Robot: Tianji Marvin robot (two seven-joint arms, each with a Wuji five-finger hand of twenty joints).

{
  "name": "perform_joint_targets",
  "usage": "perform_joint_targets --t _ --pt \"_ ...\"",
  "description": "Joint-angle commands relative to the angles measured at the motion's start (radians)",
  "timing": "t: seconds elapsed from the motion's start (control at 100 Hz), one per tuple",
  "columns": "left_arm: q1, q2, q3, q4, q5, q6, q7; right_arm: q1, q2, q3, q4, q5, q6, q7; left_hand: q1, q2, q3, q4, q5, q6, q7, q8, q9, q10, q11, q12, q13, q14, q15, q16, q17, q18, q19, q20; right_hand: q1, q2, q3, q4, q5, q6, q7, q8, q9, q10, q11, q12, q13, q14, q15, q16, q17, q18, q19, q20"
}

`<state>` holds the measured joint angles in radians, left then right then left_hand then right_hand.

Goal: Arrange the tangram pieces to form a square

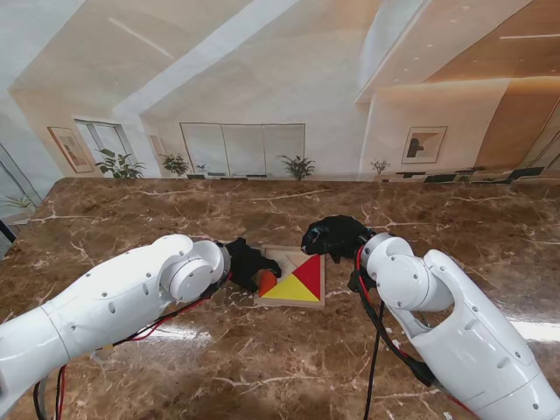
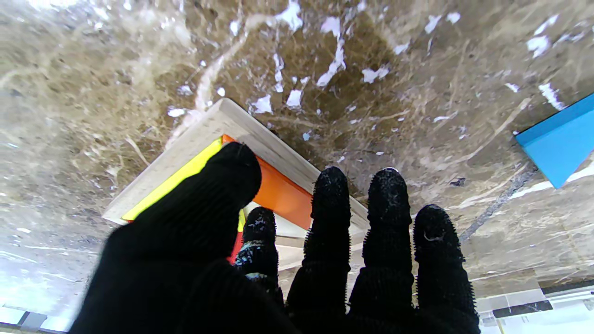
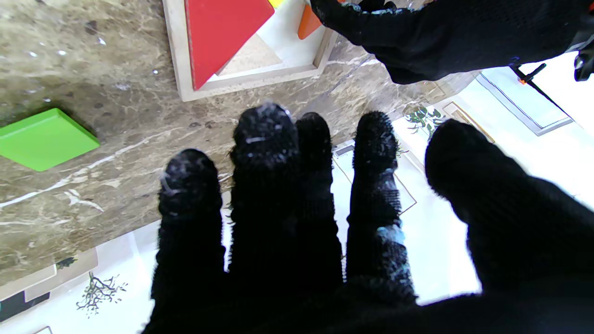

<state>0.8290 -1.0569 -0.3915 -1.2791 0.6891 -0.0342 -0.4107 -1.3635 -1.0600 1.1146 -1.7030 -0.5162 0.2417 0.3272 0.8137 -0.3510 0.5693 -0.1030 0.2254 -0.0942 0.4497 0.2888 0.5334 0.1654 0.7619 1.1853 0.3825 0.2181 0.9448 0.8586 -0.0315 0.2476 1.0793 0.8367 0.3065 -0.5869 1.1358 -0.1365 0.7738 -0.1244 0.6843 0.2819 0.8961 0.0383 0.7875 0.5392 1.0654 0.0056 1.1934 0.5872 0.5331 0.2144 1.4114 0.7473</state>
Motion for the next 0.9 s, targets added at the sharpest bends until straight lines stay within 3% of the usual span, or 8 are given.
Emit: perform_joint_targets --t 0.0,0.13,0.22,0.44,0.64,0.89 --pt "0.008 0.004 -0.006 -0.002 0.009 -0.006 0.001 -0.007 0.000 0.000 0.005 0.003 0.007 0.016 0.011 0.024 -0.005 0.012 -0.003 -0.007 0.014 0.001 0.013 -0.005 -0.002 0.001 0.008 0.001 0.020 0.011 -0.009 -0.011 0.028 0.029 -0.057 0.024 0.010 0.026 0.014 0.010 0.017 -0.005 0.009 0.001 0.013 -0.002 0.033 0.003 0.024 -0.006 0.001 -0.002 0.044 -0.004" --pt "0.022 0.007 -0.037 -0.011 0.028 -0.007 0.004 -0.007 0.000 -0.001 0.006 0.002 0.006 0.016 -0.019 0.027 0.016 0.025 -0.008 -0.008 0.011 0.000 -0.007 -0.001 -0.006 -0.104 0.002 0.002 0.012 0.007 -0.013 -0.012 0.022 0.024 -0.057 0.023 0.010 0.026 0.014 0.009 0.017 -0.005 0.009 0.001 0.013 -0.002 0.033 0.003 0.024 -0.006 0.001 -0.002 0.044 -0.004" --pt "0.042 0.011 -0.075 -0.026 0.046 -0.010 0.007 -0.006 0.000 -0.002 0.007 0.002 0.004 0.015 -0.032 0.026 0.011 0.023 -0.006 -0.011 0.012 0.000 -0.014 0.003 -0.021 -0.119 -0.002 0.003 0.007 0.005 -0.015 -0.012 0.021 0.023 -0.057 0.024 0.010 0.026 0.013 0.010 0.017 -0.004 0.009 0.002 0.013 -0.002 0.033 0.003 0.024 -0.006 0.001 -0.002 0.044 -0.004" --pt "0.103 0.022 -0.184 -0.080 0.098 -0.040 0.004 -0.003 -0.001 -0.004 0.010 0.001 -0.001 0.013 -0.097 0.014 0.023 0.021 0.016 -0.007 0.005 -0.003 -0.052 0.023 -0.183 -0.307 -0.019 0.003 -0.064 -0.035 -0.022 -0.013 0.014 0.024 -0.056 0.021 0.010 0.026 0.011 0.009 0.016 -0.004 0.005 0.002 0.012 -0.003 0.031 0.003 0.023 -0.007 0.001 -0.002 0.044 -0.004" --pt "0.179 0.027 -0.298 -0.129 0.122 -0.059 0.013 0.000 -0.002 -0.008 0.016 0.001 -0.011 0.006 -0.128 0.002 0.029 0.019 0.038 0.009 -0.010 -0.007 -0.059 0.016 -0.334 -0.545 -0.026 0.014 -0.286 -0.182 -0.031 0.001 -0.072 -0.020 -0.053 0.016 0.010 0.026 0.007 0.005 0.016 -0.004 -0.001 0.000 0.012 -0.003 0.027 0.001 0.021 -0.007 -0.001 -0.003 0.043 -0.005" --pt "0.296 0.027 -0.450 -0.189 0.129 -0.066 0.045 0.001 -0.008 -0.005 0.025 -0.001 -0.030 -0.020 -0.170 -0.018 0.035 0.017 0.056 0.024 -0.030 -0.015 -0.053 -0.006 -0.409 -0.666 -0.027 0.022 -0.485 -0.302 -0.043 0.015 -0.224 -0.100 -0.053 0.005 0.006 0.023 -0.012 -0.005 0.013 -0.005 -0.021 -0.002 0.012 -0.002 0.008 -0.001 0.016 -0.007 -0.013 -0.003 0.035 -0.007"
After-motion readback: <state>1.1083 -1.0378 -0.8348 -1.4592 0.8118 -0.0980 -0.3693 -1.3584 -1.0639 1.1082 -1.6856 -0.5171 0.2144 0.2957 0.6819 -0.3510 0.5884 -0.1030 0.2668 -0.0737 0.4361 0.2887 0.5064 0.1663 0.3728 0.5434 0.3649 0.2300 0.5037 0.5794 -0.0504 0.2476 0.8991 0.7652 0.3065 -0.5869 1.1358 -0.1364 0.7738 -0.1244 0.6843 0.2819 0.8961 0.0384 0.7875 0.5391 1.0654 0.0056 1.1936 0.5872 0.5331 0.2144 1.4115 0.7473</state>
